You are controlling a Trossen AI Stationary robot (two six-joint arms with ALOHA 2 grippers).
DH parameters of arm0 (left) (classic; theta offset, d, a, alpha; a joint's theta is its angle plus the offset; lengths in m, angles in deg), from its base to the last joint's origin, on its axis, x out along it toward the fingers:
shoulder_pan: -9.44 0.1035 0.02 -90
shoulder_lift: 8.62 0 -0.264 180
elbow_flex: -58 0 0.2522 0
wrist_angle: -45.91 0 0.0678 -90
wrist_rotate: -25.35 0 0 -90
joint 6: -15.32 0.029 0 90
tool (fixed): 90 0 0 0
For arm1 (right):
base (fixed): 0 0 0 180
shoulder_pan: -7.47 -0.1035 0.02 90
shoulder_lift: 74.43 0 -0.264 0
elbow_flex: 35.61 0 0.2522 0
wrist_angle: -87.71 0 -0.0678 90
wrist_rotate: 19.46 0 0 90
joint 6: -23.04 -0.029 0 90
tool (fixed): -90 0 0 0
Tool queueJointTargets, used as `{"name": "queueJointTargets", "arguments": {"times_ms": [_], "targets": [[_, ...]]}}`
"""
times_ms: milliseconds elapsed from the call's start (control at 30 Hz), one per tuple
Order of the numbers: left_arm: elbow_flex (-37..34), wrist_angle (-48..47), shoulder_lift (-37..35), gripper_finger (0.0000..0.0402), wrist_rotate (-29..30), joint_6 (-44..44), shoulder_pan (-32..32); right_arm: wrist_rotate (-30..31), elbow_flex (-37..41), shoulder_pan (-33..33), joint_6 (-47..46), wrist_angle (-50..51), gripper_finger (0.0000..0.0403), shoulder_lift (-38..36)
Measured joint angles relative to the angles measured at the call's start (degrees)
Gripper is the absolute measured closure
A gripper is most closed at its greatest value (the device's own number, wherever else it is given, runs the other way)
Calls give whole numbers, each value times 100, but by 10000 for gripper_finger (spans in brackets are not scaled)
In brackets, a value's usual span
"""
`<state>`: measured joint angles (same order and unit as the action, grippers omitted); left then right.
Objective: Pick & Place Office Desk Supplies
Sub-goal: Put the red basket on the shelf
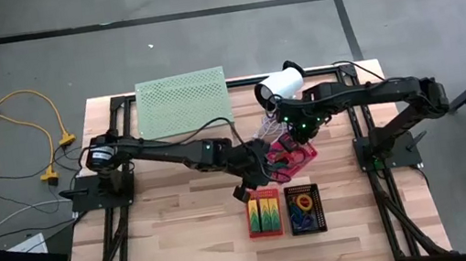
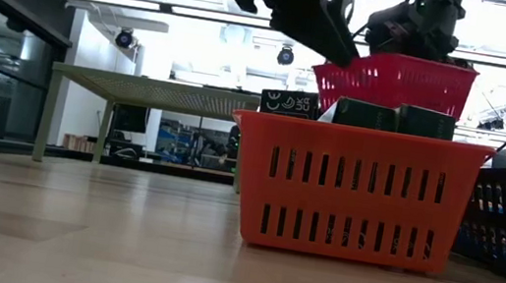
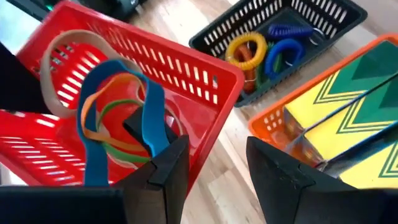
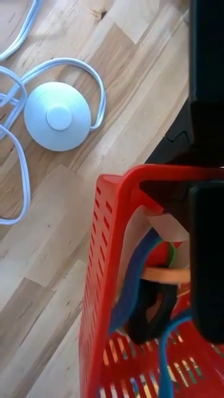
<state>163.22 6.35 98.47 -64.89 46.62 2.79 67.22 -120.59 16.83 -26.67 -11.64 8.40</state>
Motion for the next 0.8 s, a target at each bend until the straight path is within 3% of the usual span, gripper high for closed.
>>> {"name": "queueJointTargets", "arguments": {"times_ms": [800], "targets": [[2, -319, 52, 250, -6, 132, 80, 51, 0, 0, 8, -432, 400, 2]]}}
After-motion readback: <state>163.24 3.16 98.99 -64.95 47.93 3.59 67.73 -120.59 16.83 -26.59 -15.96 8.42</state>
